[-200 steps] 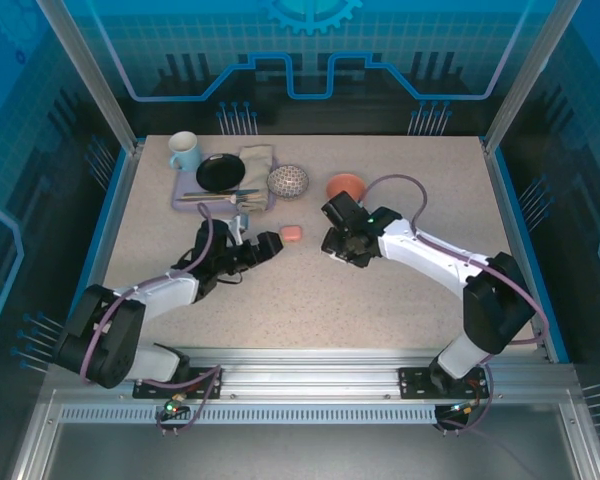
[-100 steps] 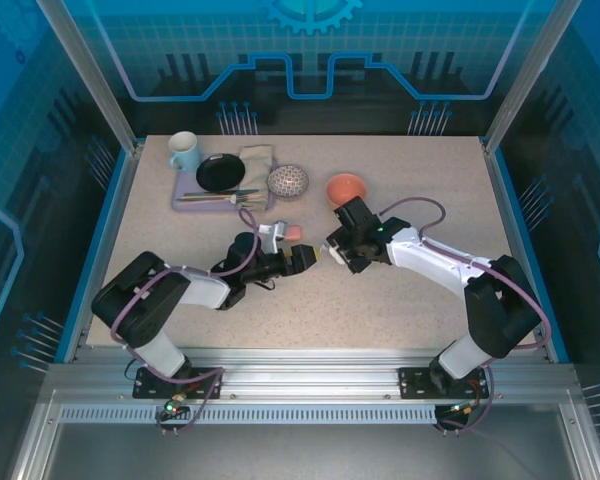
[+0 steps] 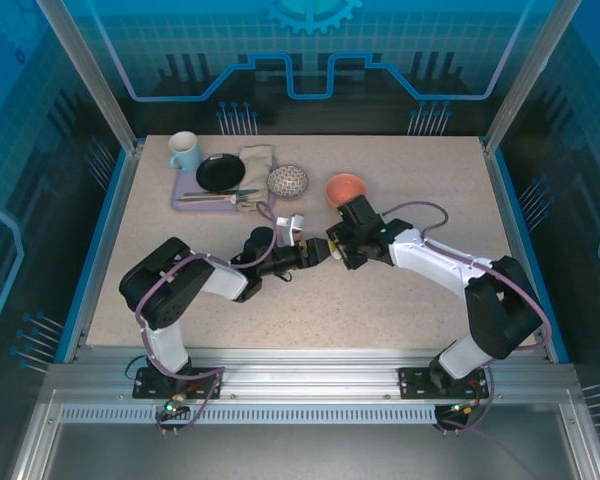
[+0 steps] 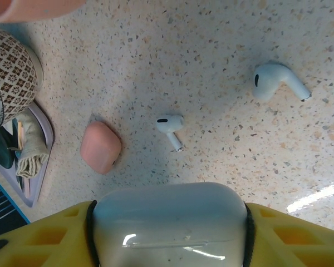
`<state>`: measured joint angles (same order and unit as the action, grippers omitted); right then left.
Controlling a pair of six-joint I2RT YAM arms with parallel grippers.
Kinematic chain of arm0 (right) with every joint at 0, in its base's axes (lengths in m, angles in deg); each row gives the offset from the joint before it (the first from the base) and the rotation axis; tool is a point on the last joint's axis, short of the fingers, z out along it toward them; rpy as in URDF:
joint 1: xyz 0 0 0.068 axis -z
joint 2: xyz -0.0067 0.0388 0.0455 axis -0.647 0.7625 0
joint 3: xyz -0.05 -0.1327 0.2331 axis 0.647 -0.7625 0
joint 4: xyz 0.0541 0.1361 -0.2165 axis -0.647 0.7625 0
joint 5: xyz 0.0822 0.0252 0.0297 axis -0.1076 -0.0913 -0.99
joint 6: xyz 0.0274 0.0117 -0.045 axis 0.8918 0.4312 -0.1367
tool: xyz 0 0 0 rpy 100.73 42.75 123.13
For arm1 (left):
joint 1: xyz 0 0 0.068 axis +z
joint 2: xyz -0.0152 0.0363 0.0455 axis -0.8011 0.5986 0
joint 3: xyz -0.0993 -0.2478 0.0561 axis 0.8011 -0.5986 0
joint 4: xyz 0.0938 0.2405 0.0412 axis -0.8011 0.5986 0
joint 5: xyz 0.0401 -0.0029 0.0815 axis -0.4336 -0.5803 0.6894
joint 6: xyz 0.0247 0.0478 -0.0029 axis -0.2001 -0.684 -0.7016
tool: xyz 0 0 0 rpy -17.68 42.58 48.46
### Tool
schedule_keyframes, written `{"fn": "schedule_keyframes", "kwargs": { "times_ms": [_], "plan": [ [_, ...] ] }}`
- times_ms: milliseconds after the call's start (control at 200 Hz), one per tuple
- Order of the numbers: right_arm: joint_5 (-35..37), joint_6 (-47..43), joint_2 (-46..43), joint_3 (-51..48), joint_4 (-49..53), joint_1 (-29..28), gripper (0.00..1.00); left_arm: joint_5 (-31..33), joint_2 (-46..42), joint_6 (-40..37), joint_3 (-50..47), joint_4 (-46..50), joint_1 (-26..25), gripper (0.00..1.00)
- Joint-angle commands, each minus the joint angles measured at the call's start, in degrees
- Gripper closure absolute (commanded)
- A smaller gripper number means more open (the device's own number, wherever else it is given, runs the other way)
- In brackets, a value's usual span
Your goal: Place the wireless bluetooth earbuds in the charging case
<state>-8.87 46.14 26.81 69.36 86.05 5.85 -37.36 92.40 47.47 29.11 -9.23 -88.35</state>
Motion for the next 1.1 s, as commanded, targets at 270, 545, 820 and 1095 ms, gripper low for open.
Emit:
{"fn": "schedule_keyframes", "kwargs": {
  "times_ms": [270, 545, 820, 1095],
  "plan": [
    [-0.57, 2.39, -2.91, -1.97, -1.75, 1.07, 0.52, 0.62, 4.58, 1.18, 2.61, -6.4, -1.71, 0.36],
    [-1.28, 2.86, -2.92, -2.28, -3.08, 1.54, 0.52, 2.14, 6.71, 2.18, 3.5, -8.04, -1.81, 0.41],
    [-1.72, 3.21, -3.01, -2.86, -3.5, 1.5, 0.53, 1.93, 8.56, 2.94, 4.87, -9.23, -1.82, 0.48],
    [-1.63, 3.0, -3.19, -2.81, -3.15, 1.5, 0.53, 2.28, 9.46, 3.65, 5.64, -9.78, -1.88, 0.57]
  ]
}}
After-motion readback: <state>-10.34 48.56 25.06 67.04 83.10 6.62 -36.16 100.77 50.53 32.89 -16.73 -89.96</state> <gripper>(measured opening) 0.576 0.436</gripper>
